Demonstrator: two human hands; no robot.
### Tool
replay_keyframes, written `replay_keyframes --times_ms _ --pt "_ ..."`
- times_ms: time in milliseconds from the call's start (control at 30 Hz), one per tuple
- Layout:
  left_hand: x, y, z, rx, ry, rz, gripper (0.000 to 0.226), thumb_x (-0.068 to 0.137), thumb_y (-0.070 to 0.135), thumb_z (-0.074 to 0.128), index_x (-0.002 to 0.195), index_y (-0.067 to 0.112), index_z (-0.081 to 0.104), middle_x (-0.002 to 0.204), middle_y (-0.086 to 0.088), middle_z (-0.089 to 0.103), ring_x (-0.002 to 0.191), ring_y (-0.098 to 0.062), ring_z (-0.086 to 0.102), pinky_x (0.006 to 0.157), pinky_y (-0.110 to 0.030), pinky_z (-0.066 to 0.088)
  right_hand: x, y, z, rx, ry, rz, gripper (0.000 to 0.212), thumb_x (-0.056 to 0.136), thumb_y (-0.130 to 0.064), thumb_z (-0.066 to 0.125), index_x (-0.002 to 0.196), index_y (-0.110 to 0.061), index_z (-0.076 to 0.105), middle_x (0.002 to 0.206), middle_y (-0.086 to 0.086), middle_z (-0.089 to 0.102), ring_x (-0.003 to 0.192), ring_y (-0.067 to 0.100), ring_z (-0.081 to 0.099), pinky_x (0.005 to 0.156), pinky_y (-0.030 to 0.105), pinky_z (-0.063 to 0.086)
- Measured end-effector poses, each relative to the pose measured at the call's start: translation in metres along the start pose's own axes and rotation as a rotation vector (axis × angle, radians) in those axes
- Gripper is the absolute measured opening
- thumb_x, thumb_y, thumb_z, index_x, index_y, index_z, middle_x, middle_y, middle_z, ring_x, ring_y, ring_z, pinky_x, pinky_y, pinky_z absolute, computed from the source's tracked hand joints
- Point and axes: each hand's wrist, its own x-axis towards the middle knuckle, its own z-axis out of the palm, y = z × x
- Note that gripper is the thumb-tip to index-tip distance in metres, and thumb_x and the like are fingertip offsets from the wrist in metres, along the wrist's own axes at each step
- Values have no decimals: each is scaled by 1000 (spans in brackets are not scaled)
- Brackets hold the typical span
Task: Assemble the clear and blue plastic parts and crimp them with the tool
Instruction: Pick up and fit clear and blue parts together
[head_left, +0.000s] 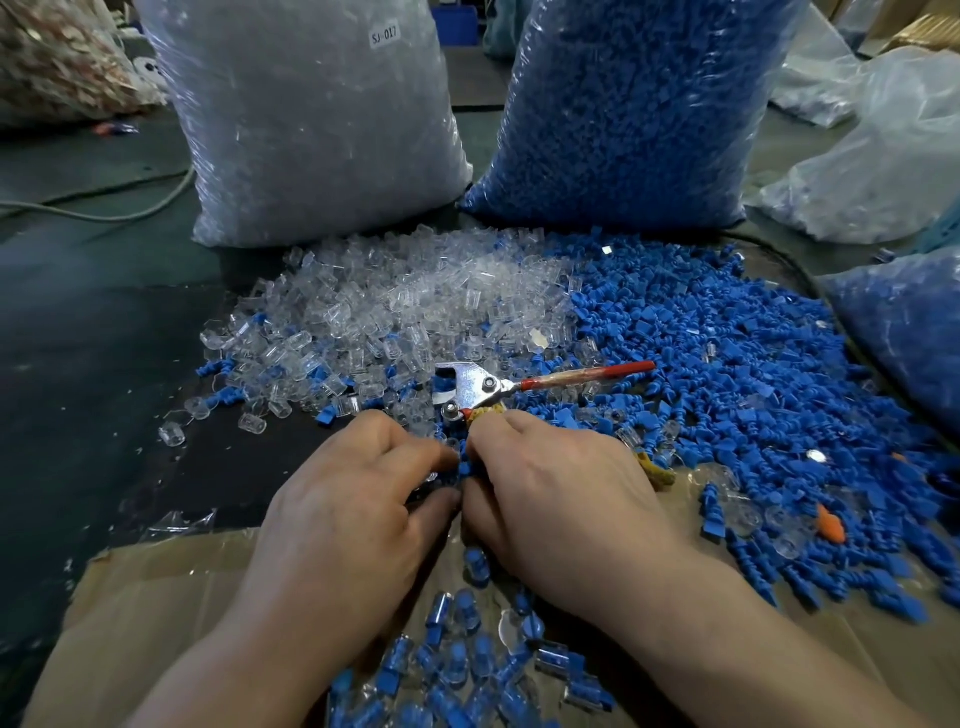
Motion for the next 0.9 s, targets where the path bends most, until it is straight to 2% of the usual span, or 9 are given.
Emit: replay_keyframes --times_ms 100,267,367,433,533,600,667,800,900 --pt "0 -1 0 -26 12 -7 29 78 46 60 103 38 74 88 22 52 83 0 54 68 -20 41 -1 1 -1 71 13 28 18 97 -42 38 88 -29 30 69 -10 32 52 6 28 47 29 16" --pt "1 -2 0 -62 69 -6 19 81 40 66 97 34 73 92 20 53 83 1 55 68 -18 42 -2 5 2 215 118 52 13 89 -40 44 85 -28 44 65 -11 47 57 11 46 53 36 34" --pt "0 -2 -2 -145 160 -23 8 82 39 65 89 38 64 96 23 57 87 2 58 69 -14 41 -4 7 1 389 231 123 12 83 -41 50 81 -29 50 60 -9 52 56 10 51 46 25 39" --pt "-1 -2 -3 -269 205 -72 9 81 43 65 89 41 62 98 24 64 93 4 61 67 -14 45 -5 9 1 519 247 171 10 79 -42 53 80 -32 53 65 -10 60 51 7 53 44 24 43" --pt "-3 0 -4 -443 236 -155 24 75 62 59 93 46 63 96 27 67 83 4 66 49 -21 56 -6 11 2 610 205 218 8 80 -41 61 83 -36 56 76 -22 63 56 2 58 49 22 49" --pt "-4 -1 -4 -507 268 -181 29 75 66 56 93 44 63 91 20 69 76 -2 68 49 -25 57 -7 13 2 660 186 224 8 83 -40 65 86 -39 58 81 -24 64 65 -1 60 56 15 50" --pt "-2 -3 -3 -630 285 -226 28 79 66 65 94 42 63 85 12 71 71 -6 69 56 -28 57 -8 13 1 741 185 221 9 85 -37 69 88 -39 61 79 -22 65 67 -2 62 57 13 49" --pt "-2 -5 -5 -988 161 -349 13 79 47 69 86 36 66 71 -2 70 58 -14 65 52 -28 54 -8 10 -2 931 130 195 15 87 -28 73 96 -37 65 74 -14 68 66 7 67 66 35 59" --pt "-1 0 -6 -1199 23 -397 8 79 34 70 84 29 69 72 -6 70 56 -18 63 48 -35 53 -9 9 -3 954 114 148 17 87 -31 68 100 -40 64 76 -16 68 71 8 67 72 40 58"
